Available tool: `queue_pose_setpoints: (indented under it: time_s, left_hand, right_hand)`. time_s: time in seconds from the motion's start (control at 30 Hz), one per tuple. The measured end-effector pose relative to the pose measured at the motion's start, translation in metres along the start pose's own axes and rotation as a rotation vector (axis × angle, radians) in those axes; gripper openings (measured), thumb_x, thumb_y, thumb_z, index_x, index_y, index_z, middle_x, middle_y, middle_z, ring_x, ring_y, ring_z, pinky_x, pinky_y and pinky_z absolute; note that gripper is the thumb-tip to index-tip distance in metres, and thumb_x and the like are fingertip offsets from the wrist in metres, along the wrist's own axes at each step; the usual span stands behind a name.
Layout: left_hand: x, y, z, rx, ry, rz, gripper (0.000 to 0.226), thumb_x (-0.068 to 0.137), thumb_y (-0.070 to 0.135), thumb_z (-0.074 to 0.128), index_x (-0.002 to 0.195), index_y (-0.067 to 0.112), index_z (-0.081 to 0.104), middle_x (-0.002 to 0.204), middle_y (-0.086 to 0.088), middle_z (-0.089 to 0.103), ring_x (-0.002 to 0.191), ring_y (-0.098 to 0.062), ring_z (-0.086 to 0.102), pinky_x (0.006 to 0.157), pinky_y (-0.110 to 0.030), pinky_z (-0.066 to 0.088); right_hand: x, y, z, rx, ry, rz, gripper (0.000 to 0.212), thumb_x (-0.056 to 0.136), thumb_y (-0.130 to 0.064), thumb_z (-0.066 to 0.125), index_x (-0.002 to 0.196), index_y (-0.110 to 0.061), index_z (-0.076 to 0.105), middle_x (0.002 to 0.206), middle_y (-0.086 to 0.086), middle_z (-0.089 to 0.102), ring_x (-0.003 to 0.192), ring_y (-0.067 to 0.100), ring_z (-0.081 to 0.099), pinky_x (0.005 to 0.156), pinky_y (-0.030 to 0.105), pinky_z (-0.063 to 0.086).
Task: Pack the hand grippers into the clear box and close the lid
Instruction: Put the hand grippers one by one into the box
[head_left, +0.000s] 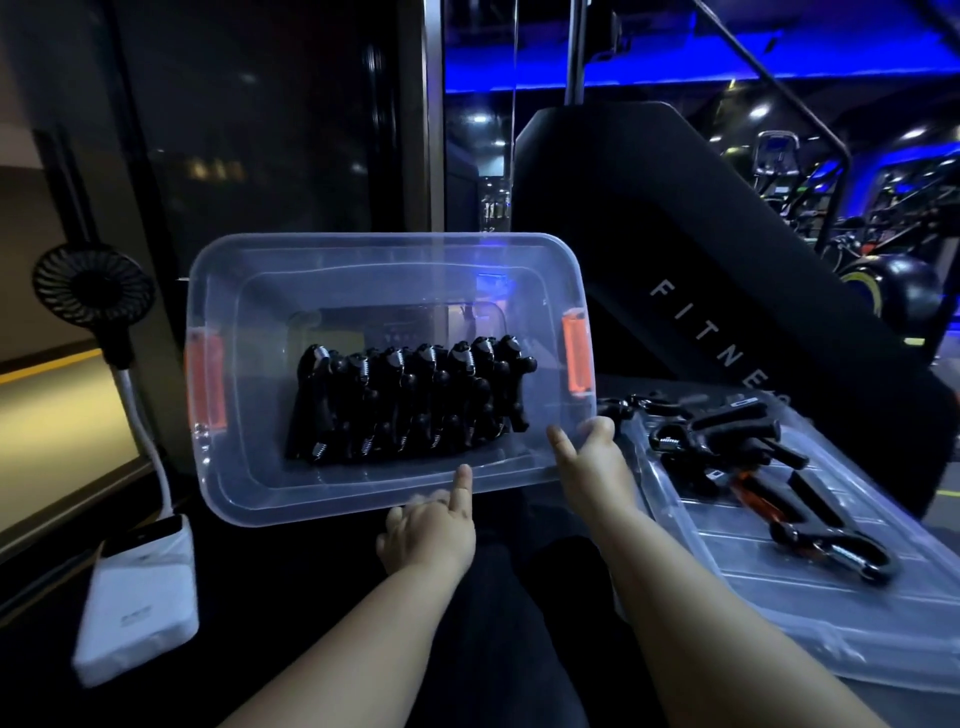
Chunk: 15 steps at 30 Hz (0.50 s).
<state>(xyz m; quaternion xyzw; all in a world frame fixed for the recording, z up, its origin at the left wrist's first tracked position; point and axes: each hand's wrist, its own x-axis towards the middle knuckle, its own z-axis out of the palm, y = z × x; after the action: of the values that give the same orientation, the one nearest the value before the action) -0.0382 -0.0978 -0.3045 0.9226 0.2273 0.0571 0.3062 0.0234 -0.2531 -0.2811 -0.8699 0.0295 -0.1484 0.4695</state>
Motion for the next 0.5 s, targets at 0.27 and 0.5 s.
queue_pose_setpoints:
  time_s: [0.27,0.5]
  left_hand:
    - [0.003,-0.002,0.006,-0.038,0.055,0.011,0.068,0.090,0.069,0.006,0.125,0.036,0.053,0.124,0.002,0.059,0.123,-0.022,0.043,0.102,-0.042,0.026]
    - [0.001,-0.001,0.005,-0.089,0.086,0.030,0.068,0.088,0.071,0.007,0.110,0.034,0.059,0.102,0.004,0.061,0.110,-0.023,0.052,0.095,-0.039,0.033]
  right_hand:
    - [0.009,0.006,-0.012,0.003,-0.100,-0.064,0.033,0.097,-0.046,0.046,0.105,-0.014,0.043,0.082,-0.004,0.051,0.072,0.012,0.049,0.061,0.033,0.037]
    - [0.016,0.014,-0.019,-0.021,-0.162,-0.121,0.025,0.099,-0.042,0.042,0.098,-0.018,0.048,0.089,-0.001,0.059,0.081,0.017,0.054,0.071,0.037,0.041]
